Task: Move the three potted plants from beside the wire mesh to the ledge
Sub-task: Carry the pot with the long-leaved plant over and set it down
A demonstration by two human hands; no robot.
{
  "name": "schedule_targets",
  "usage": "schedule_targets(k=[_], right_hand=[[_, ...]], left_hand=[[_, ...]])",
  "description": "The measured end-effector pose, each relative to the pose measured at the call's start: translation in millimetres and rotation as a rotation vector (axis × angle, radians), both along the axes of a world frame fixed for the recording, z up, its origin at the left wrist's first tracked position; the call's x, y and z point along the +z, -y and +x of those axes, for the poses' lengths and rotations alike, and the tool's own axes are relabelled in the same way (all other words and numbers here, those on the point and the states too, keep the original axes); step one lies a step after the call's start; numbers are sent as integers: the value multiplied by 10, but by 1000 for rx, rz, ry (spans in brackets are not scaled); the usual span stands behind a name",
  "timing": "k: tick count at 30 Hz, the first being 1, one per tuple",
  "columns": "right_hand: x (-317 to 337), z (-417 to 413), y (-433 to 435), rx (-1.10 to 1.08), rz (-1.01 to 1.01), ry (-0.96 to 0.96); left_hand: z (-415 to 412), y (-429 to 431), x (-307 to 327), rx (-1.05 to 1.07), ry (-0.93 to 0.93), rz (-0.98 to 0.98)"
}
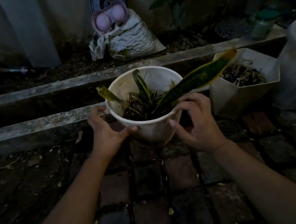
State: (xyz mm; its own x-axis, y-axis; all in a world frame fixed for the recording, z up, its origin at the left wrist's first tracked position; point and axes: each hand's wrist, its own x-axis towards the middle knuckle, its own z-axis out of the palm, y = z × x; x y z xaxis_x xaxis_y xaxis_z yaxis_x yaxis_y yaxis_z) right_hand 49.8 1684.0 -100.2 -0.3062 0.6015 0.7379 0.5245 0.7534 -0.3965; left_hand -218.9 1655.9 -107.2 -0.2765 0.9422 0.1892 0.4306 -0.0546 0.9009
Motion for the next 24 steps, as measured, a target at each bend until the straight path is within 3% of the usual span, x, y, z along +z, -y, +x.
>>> schedule_targets(k=[3,6,10,16,24], right_hand=[[283,-196,-3,6,25,276],[421,-353,-22,52,-58,339],[332,-375,-21,127,-130,327],[237,-352,-87,129,-86,277],[286,-73,-285,169,-105,369]], left_hand=[[-51,-8,54,-9,-236,72],[-81,-33,75,-22,-389,120],[-31,-18,104,-29,-439,192],[89,20,135,-42,-448,273],[332,-35,33,-39,-474,285]])
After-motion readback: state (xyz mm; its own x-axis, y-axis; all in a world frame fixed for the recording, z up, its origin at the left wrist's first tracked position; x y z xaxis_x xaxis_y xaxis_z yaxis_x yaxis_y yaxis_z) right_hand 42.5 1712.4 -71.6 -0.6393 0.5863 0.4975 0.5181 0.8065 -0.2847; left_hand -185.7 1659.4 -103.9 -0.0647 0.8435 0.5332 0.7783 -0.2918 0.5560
